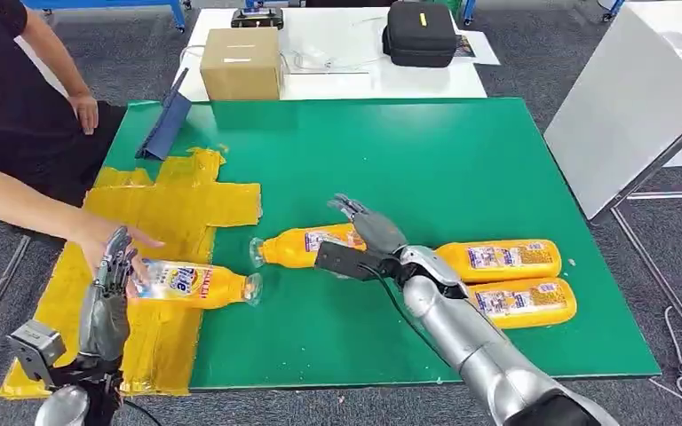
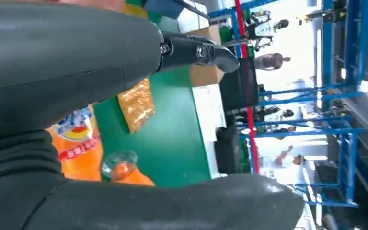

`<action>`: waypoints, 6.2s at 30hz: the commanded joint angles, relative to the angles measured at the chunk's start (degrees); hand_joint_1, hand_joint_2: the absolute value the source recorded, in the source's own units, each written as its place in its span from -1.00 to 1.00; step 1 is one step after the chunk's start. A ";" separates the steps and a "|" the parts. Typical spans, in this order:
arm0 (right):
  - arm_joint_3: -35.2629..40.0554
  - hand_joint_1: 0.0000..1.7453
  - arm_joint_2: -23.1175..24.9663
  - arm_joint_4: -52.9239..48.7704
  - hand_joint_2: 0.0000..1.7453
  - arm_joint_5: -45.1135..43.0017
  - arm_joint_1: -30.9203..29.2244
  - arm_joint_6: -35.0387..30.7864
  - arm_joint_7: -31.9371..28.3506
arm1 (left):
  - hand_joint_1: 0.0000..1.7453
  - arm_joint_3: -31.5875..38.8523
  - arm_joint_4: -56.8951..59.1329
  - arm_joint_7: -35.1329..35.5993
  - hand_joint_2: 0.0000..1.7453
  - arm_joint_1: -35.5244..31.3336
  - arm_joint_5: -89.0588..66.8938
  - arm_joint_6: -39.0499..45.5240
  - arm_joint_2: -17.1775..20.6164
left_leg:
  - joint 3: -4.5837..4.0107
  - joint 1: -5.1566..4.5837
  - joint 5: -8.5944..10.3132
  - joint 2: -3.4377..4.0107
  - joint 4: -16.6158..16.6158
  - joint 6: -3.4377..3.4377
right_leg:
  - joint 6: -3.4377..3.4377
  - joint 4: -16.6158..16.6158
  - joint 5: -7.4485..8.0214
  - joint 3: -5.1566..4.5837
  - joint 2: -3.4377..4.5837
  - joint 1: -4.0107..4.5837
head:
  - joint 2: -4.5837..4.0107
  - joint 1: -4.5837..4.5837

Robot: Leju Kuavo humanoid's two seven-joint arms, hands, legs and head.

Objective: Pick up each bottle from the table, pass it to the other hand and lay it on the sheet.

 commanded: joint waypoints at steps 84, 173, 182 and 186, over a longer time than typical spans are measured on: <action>-3.33 1.00 10.27 -18.96 1.00 -14.37 11.48 -1.04 -5.42 | -1.00 -13.36 -8.99 10.33 1.00 2.56 9.81 3.88 -1.34 | -0.12 0.09 -0.03 0.30 0.01 0.03 | -0.23 -0.02 0.08 -0.17 0.20 0.11 | 0.00 0.04; 2.25 -1.00 1.30 -24.86 1.00 1.47 9.92 -4.91 0.67 | 1.00 -7.56 -17.17 -0.14 1.00 6.50 -15.20 20.13 -3.08 | -0.16 0.09 -0.02 0.21 -0.01 0.05 | -0.23 -0.06 0.08 -0.21 0.05 0.12 | 0.00 0.02; -2.32 -1.00 -8.69 -32.61 1.00 -2.67 10.13 -2.06 -0.36 | 1.00 -8.10 -12.91 2.55 1.00 8.54 -50.65 47.15 -0.91 | -0.14 0.10 0.01 0.10 -0.03 0.09 | -0.21 -0.12 0.08 -0.14 -0.07 0.12 | 0.00 0.02; -6.42 -1.00 -15.86 -34.70 1.00 -10.95 8.85 5.01 -2.02 | 1.00 -10.39 -1.56 14.64 1.00 7.72 -74.90 54.85 3.37 | -0.07 -0.02 0.08 -0.13 -0.13 0.14 | -0.18 -0.20 0.08 -0.01 -0.26 -0.04 | 0.00 0.02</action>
